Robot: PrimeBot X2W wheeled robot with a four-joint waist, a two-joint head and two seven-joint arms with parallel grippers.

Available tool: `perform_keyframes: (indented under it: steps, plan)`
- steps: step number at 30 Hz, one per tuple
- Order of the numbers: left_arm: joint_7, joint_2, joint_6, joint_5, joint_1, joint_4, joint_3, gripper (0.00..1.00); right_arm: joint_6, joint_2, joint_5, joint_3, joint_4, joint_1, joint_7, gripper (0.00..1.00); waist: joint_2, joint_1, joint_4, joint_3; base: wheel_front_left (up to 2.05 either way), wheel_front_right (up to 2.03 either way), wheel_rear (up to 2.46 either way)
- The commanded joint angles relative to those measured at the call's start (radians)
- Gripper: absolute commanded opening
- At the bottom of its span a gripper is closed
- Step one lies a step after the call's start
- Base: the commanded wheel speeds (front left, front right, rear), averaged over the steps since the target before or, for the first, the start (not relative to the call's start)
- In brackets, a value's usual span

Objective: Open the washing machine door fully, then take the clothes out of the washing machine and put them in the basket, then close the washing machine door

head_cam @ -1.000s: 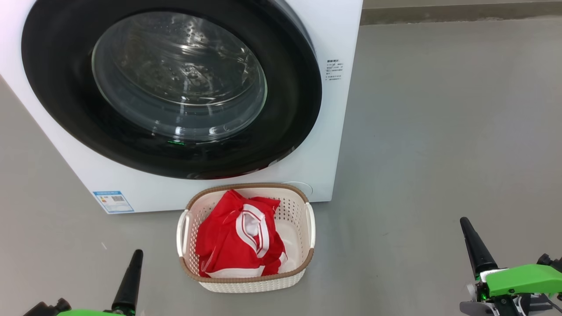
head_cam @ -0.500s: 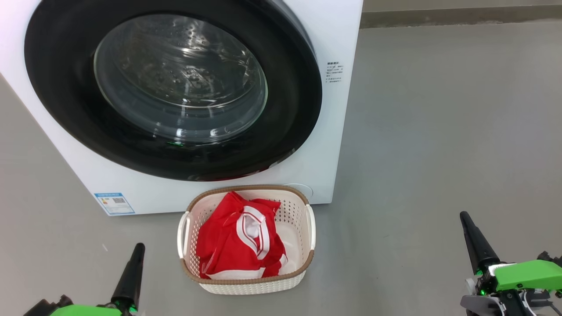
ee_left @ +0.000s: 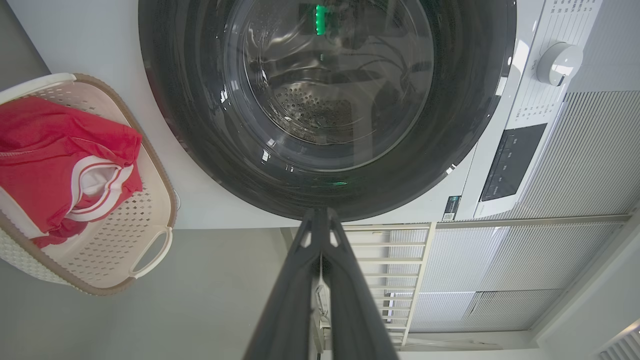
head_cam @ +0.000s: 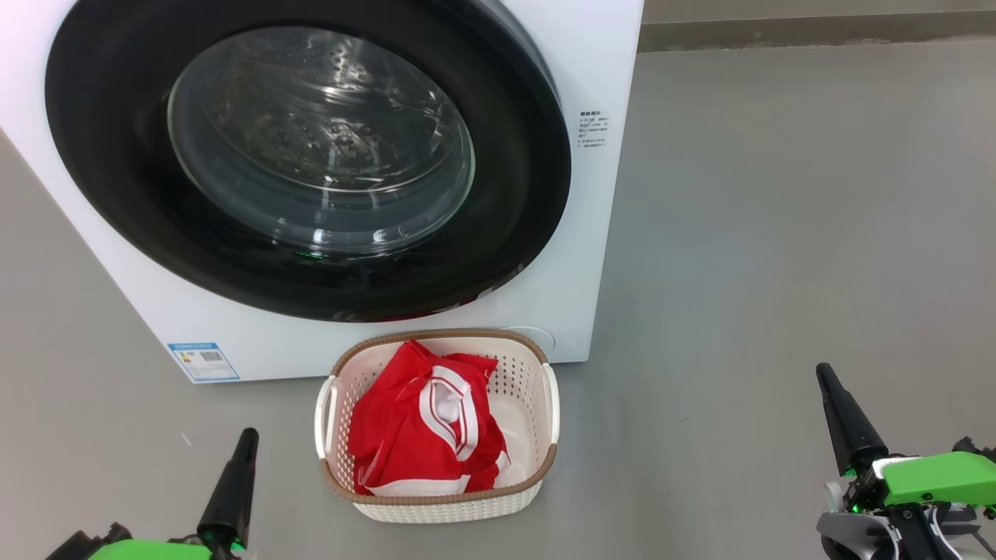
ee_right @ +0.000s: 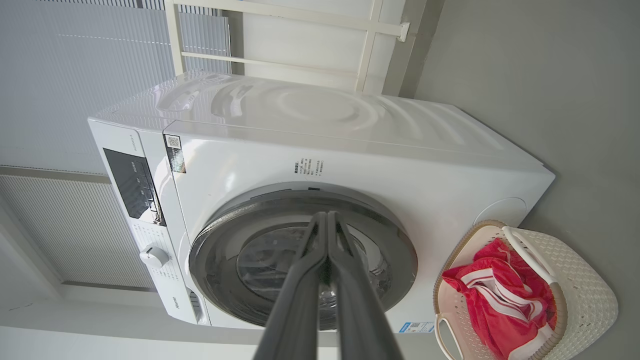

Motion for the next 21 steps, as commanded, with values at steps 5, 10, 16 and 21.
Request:
perform_keyframes:
  steps: [5,10,16,21]
  plan:
    - [0.004,0.011,-0.007,-0.010,-0.041,-0.023,0.036,0.00,0.001,-0.015,0.005,0.016,-0.030,-0.043,0.005,0.00,0.0000,0.0000,0.000,0.000,0.00,0.00,0.00]
    - [0.004,0.011,-0.007,-0.010,-0.041,-0.023,0.036,0.00,0.001,-0.015,0.005,0.016,-0.030,-0.043,0.006,0.00,0.0000,0.0000,0.000,0.000,0.00,0.00,0.00]
    - [0.004,0.011,-0.007,-0.010,-0.041,-0.023,0.036,0.00,0.001,-0.015,0.005,0.015,-0.030,-0.043,0.006,0.00,0.0000,0.0000,0.000,0.000,0.00,0.00,0.00]
    - [0.004,0.011,-0.007,-0.010,-0.041,-0.023,0.036,0.00,0.001,-0.014,0.005,0.015,-0.030,-0.043,0.006,0.00,0.0000,0.0000,0.000,0.000,0.00,0.00,0.00]
